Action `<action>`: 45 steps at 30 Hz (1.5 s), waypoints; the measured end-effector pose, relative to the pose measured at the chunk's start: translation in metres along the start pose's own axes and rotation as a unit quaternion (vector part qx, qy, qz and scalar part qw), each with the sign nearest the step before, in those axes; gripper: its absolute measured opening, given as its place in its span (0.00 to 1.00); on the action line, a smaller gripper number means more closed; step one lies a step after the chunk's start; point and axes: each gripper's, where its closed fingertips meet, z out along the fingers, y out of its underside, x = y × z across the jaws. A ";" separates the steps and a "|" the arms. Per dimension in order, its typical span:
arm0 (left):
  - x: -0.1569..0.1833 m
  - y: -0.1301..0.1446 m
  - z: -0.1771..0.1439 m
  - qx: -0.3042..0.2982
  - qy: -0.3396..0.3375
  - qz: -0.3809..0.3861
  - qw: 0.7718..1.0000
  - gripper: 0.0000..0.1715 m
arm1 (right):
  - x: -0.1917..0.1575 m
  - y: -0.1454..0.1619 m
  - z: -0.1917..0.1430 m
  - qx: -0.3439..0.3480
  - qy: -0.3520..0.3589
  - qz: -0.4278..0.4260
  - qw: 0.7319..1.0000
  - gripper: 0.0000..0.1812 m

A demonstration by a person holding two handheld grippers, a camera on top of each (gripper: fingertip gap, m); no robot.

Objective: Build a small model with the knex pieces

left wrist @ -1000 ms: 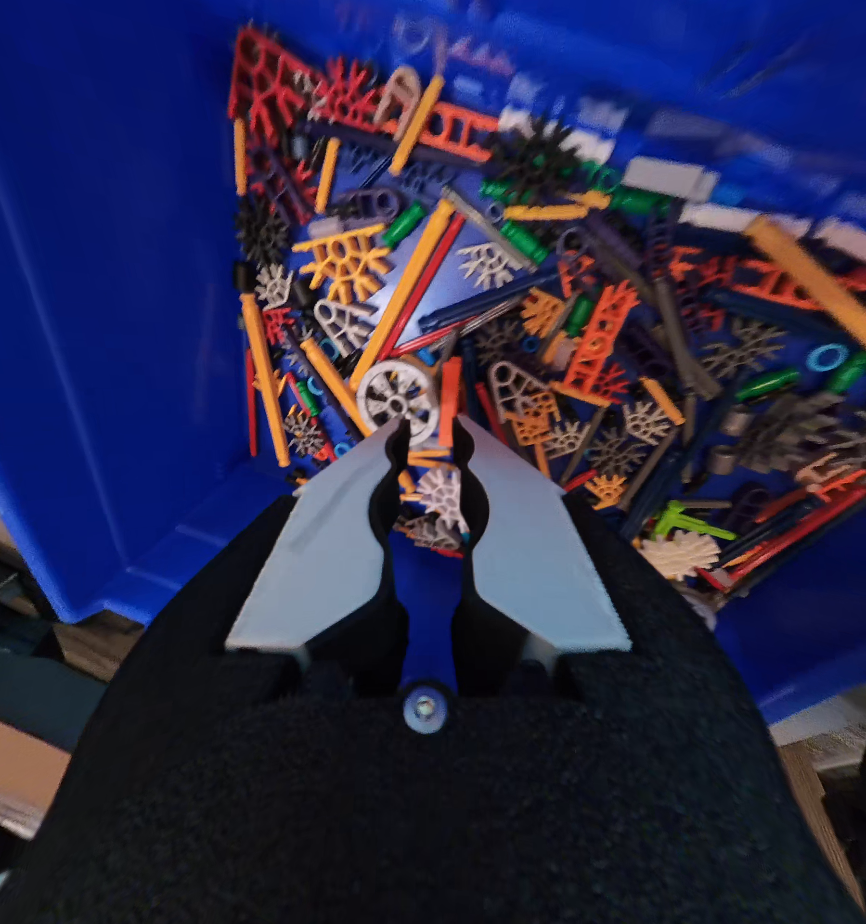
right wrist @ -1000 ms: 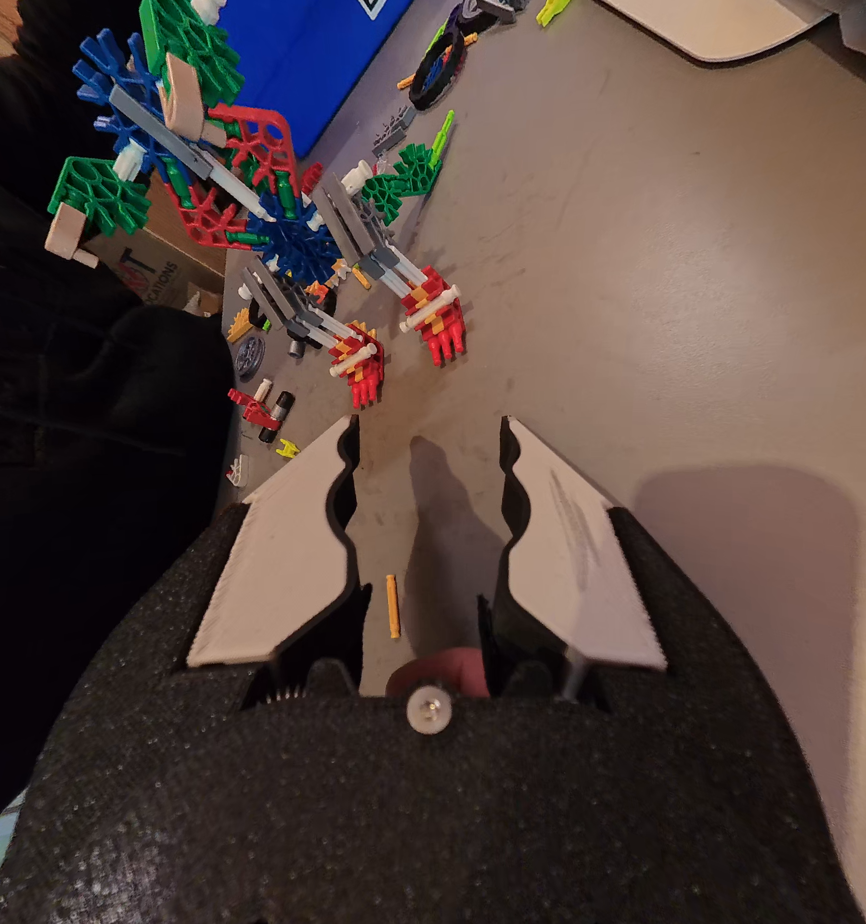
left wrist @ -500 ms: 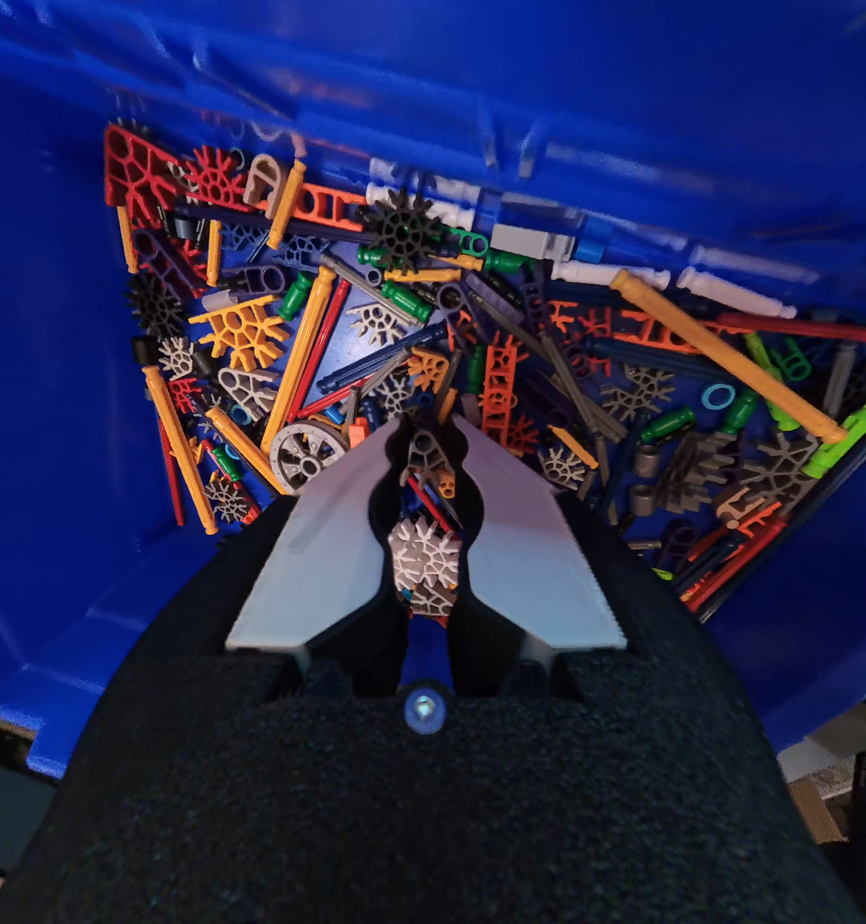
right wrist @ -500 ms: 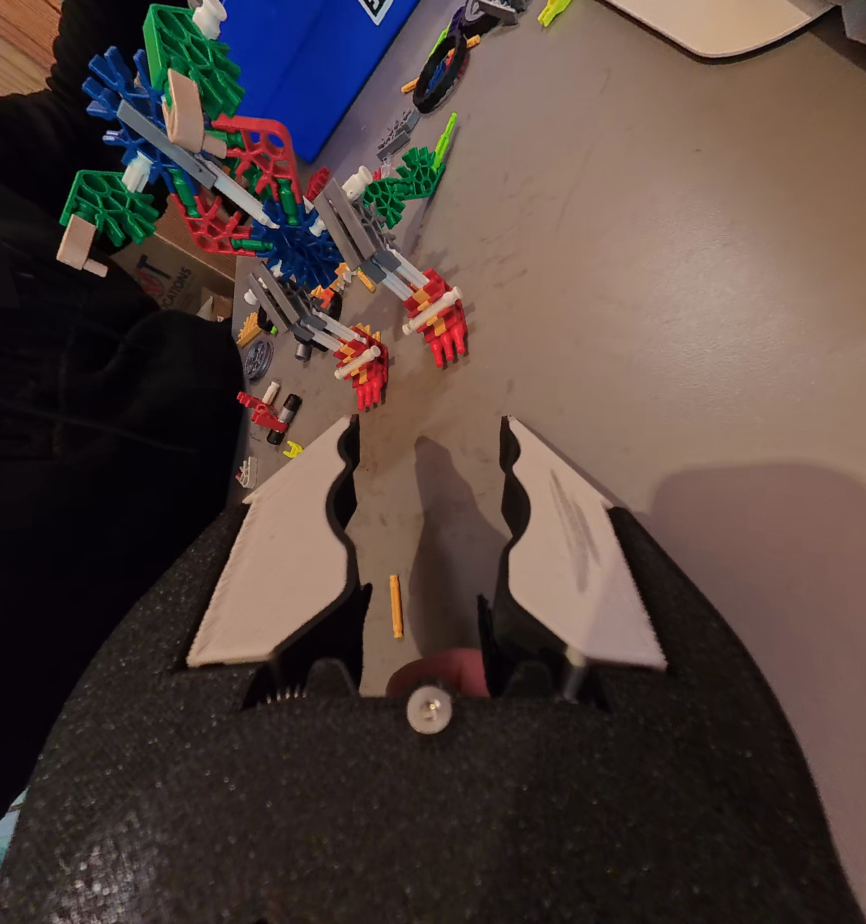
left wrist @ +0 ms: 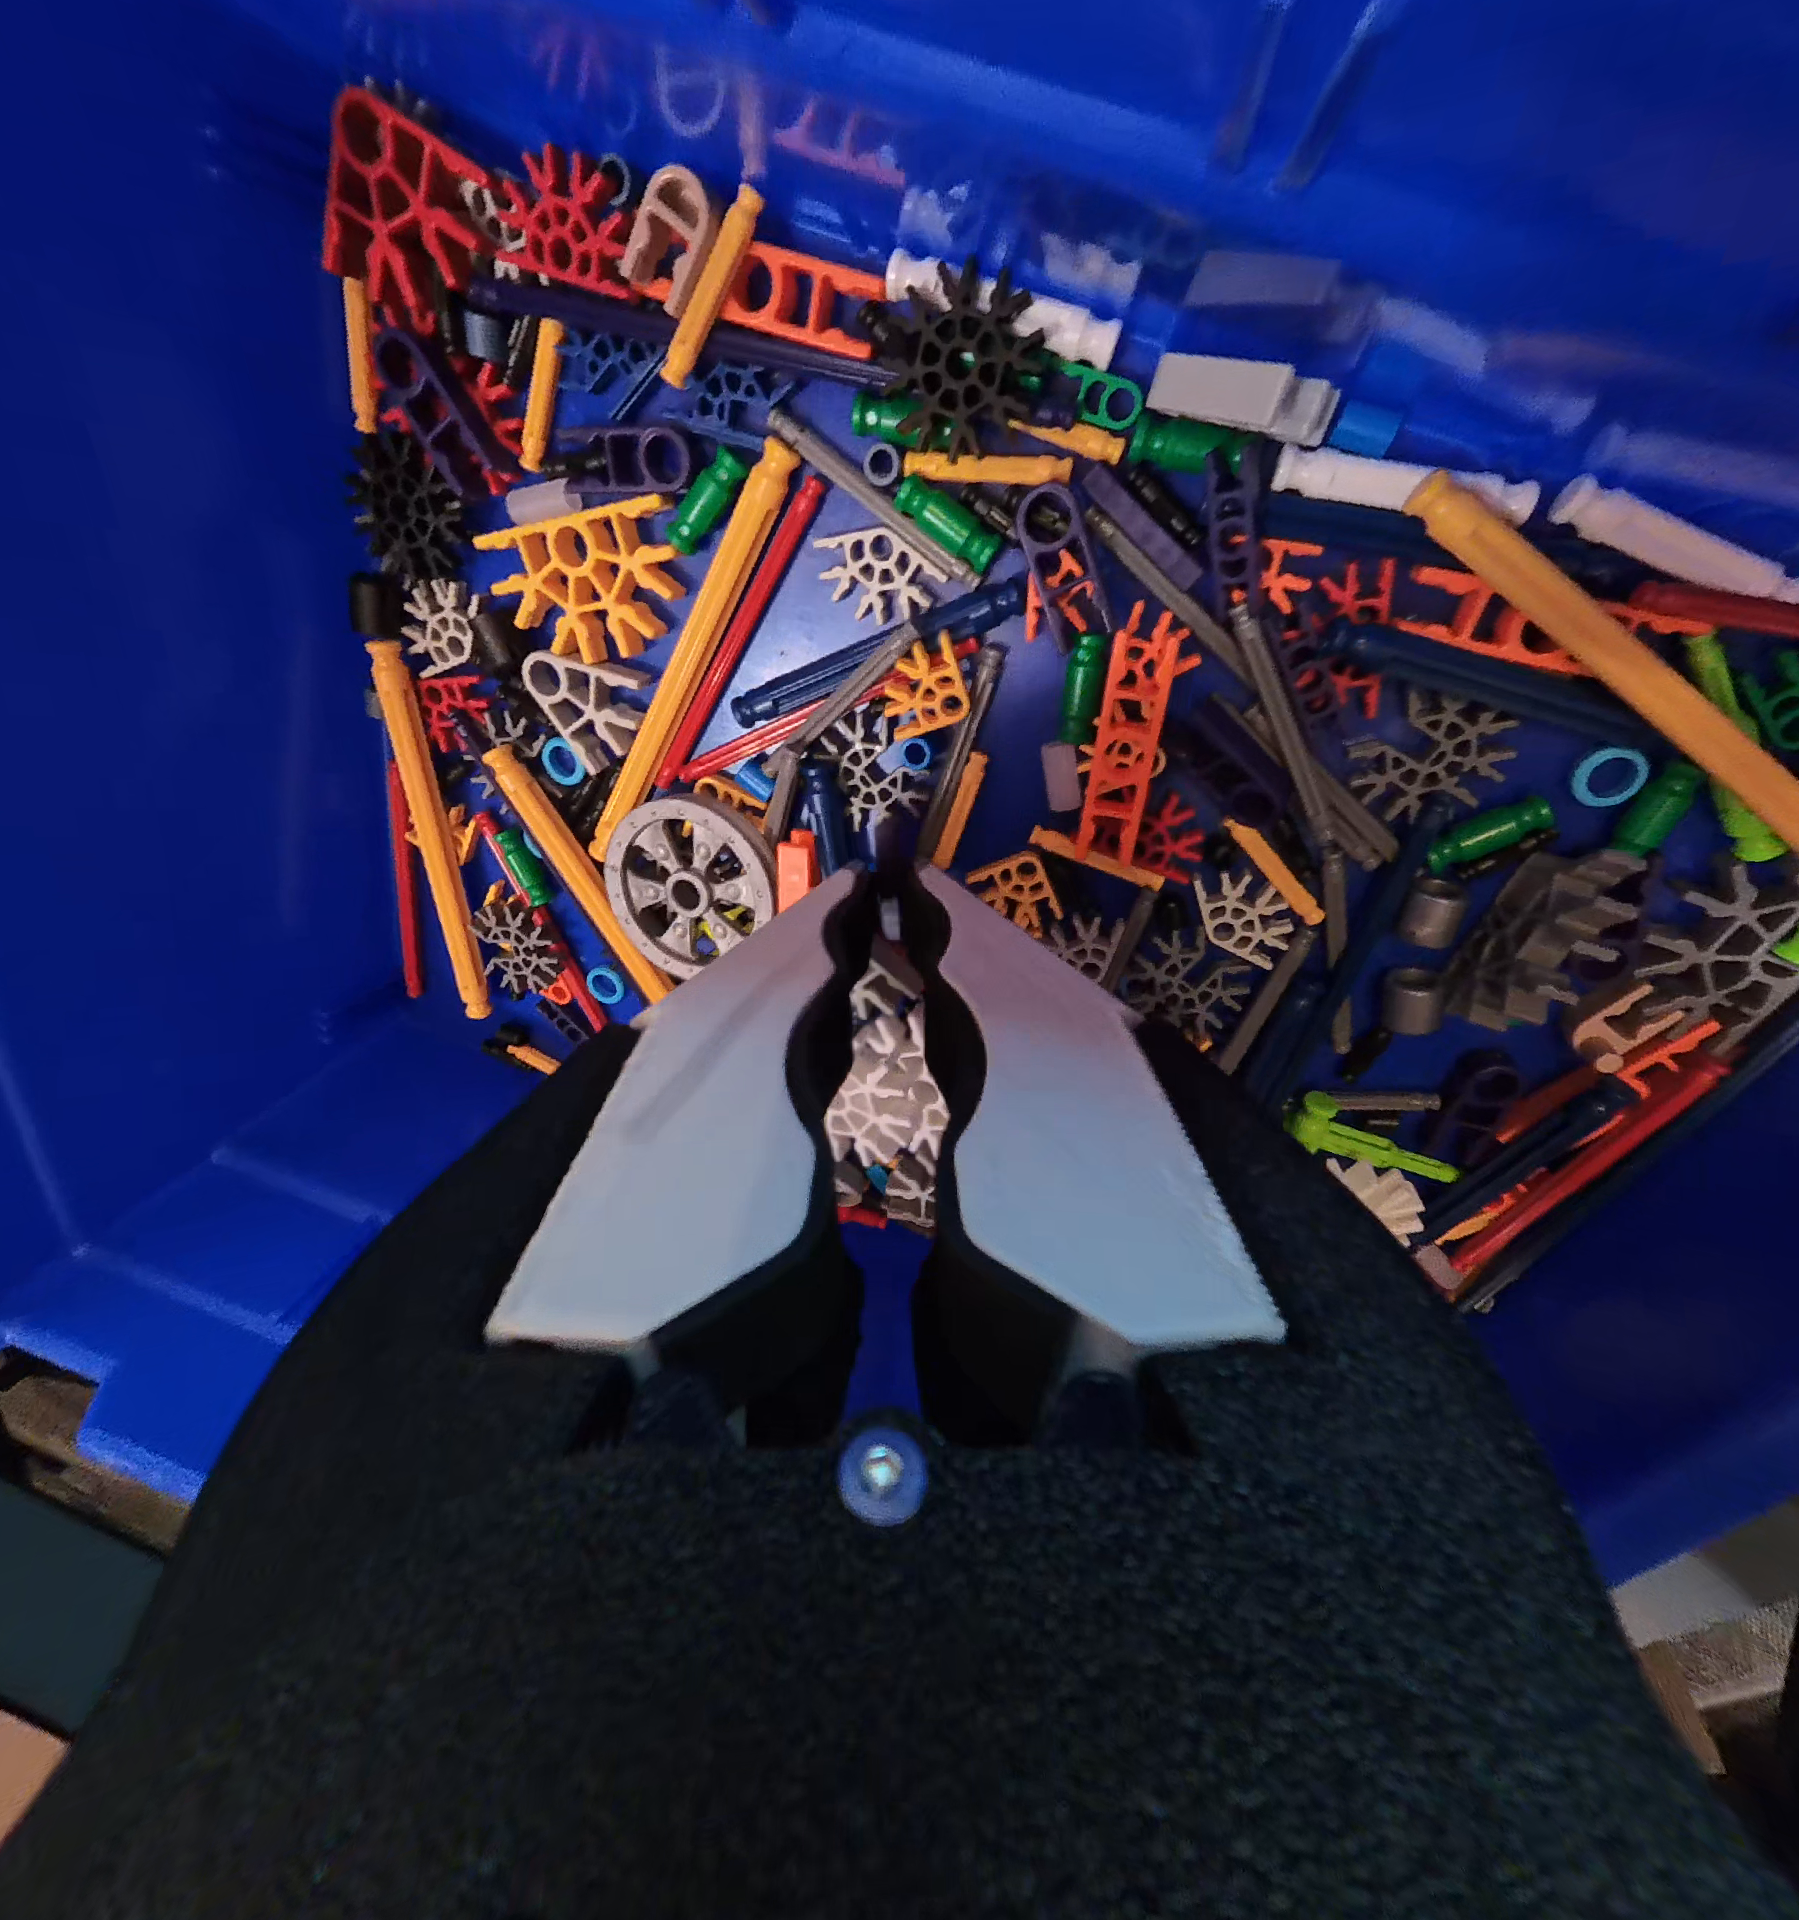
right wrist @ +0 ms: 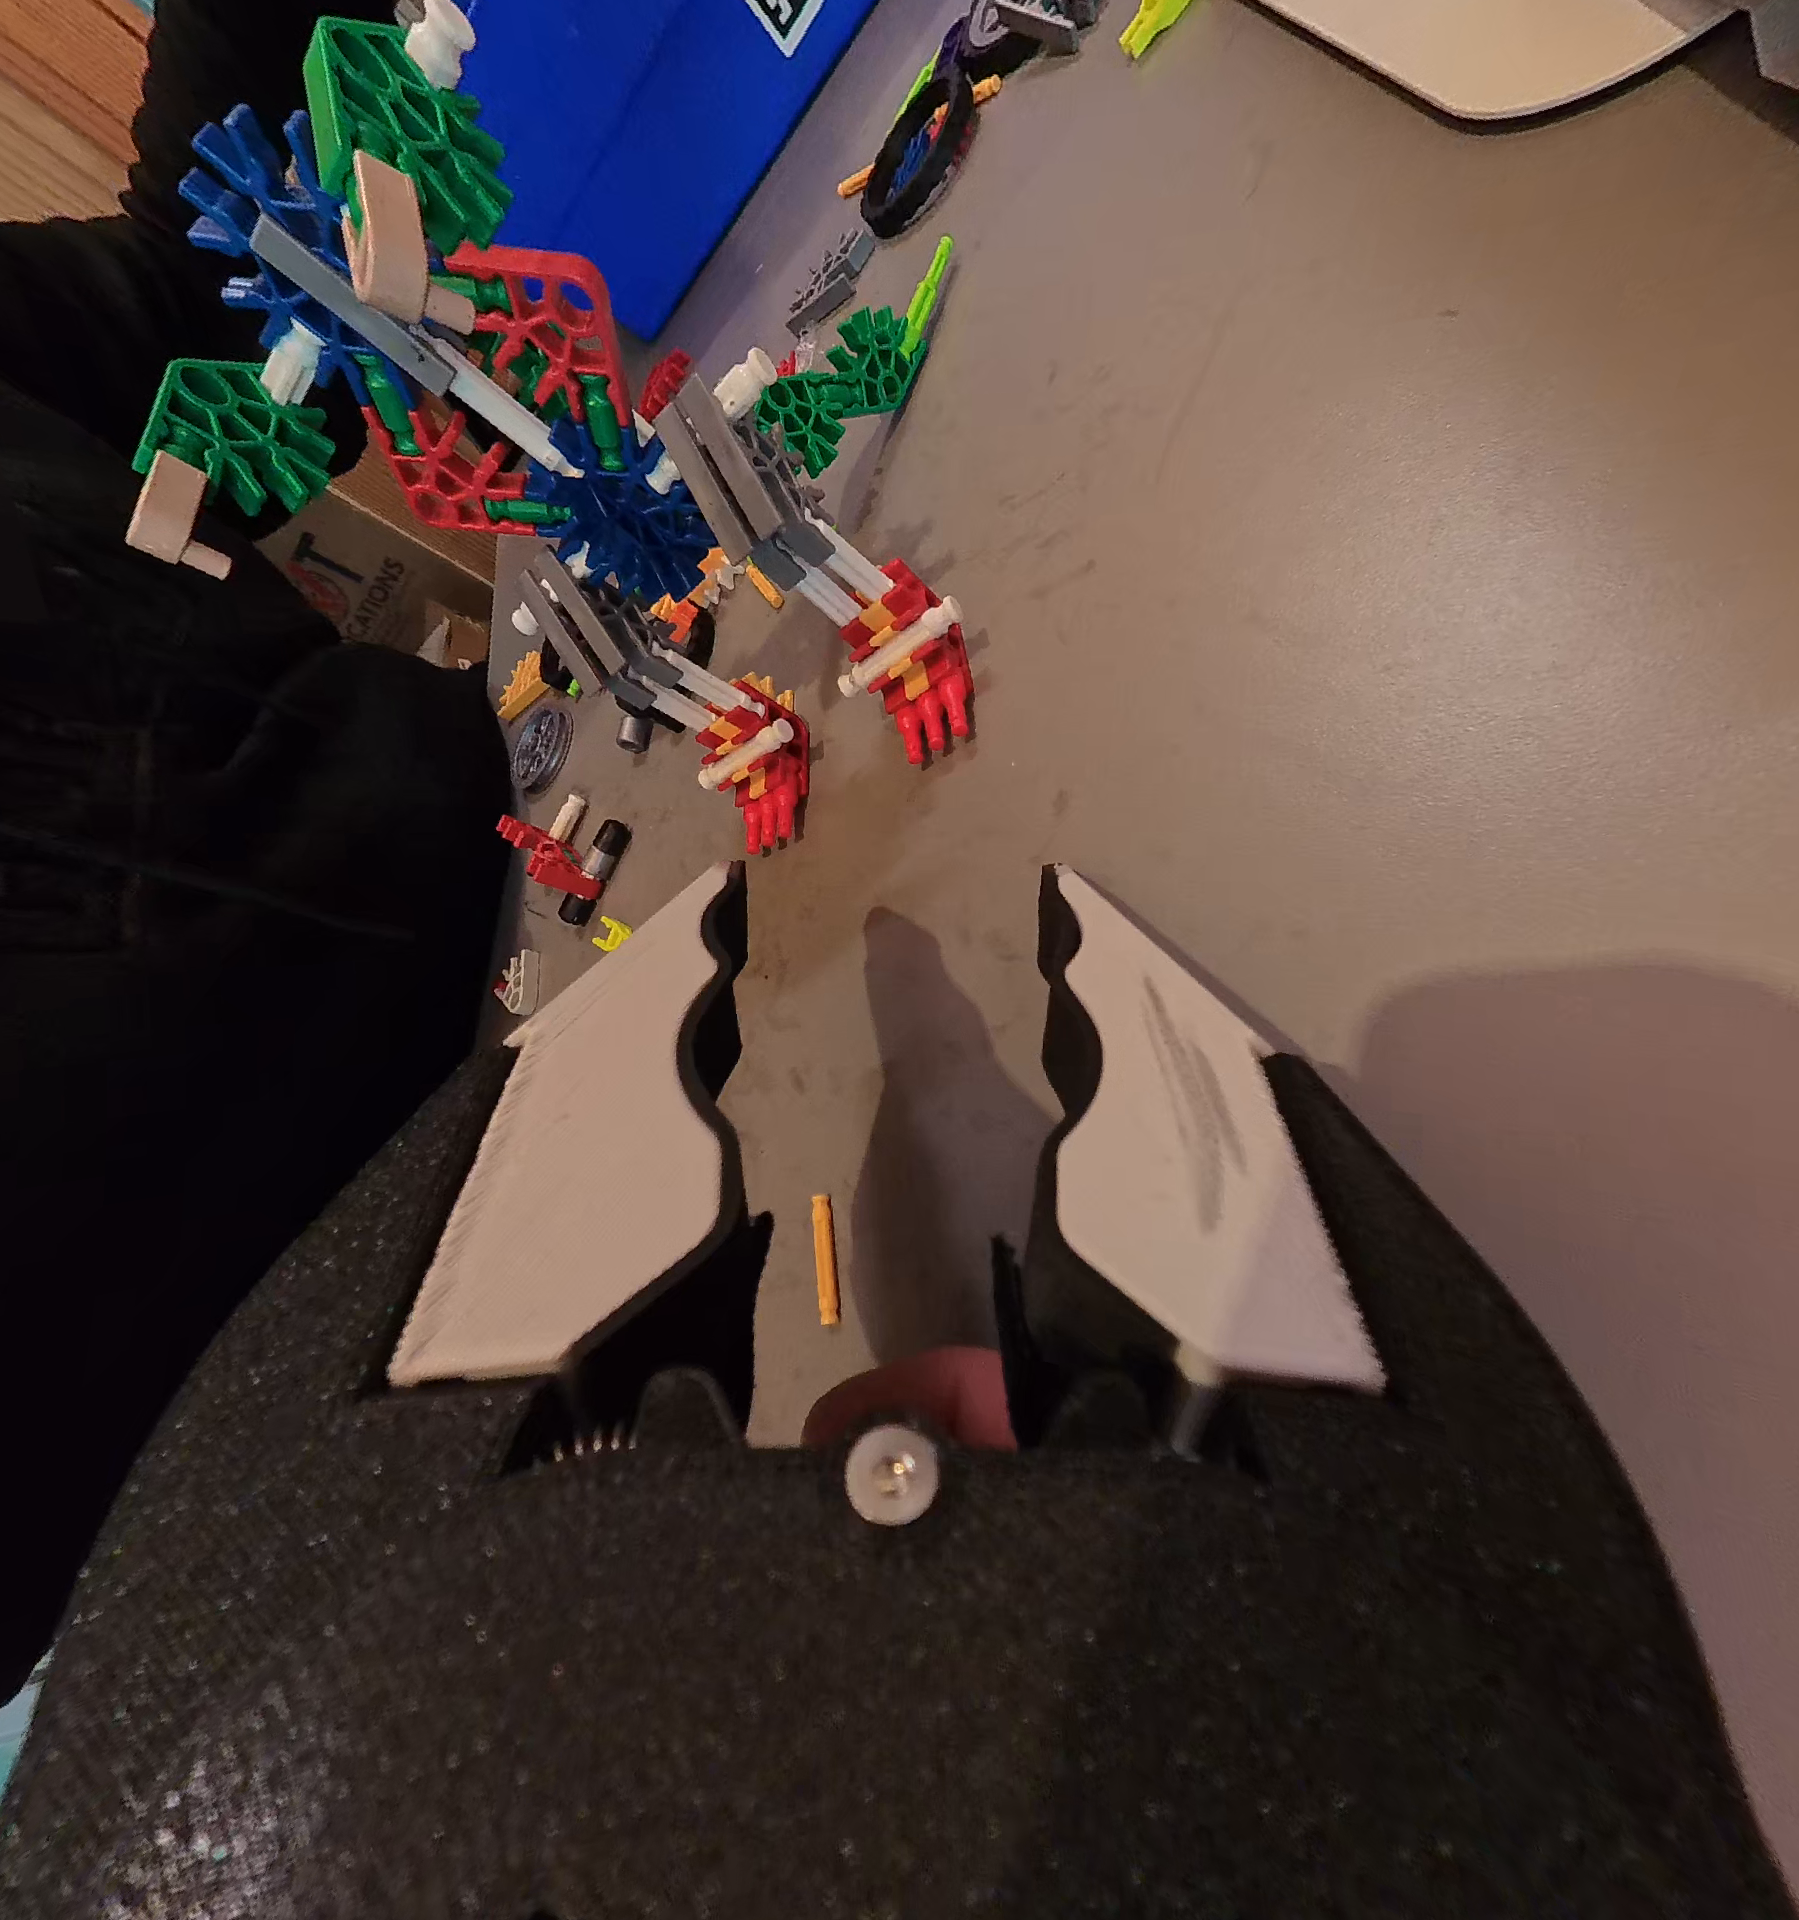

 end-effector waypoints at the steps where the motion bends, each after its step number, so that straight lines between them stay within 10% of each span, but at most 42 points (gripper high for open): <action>1: -0.001 0.000 -0.001 0.002 -0.003 -0.001 1.000 0.03 | 0.000 0.000 0.000 0.000 0.000 0.000 1.000 0.31; 14: 0.043 -0.028 -0.008 0.064 0.065 0.043 0.995 0.17 | 0.000 0.000 0.000 -0.001 -0.003 0.003 1.000 0.31; 45: 0.018 -0.015 -0.006 0.059 0.014 0.021 0.998 0.05 | 0.000 0.000 0.000 -0.001 -0.006 0.005 1.000 0.31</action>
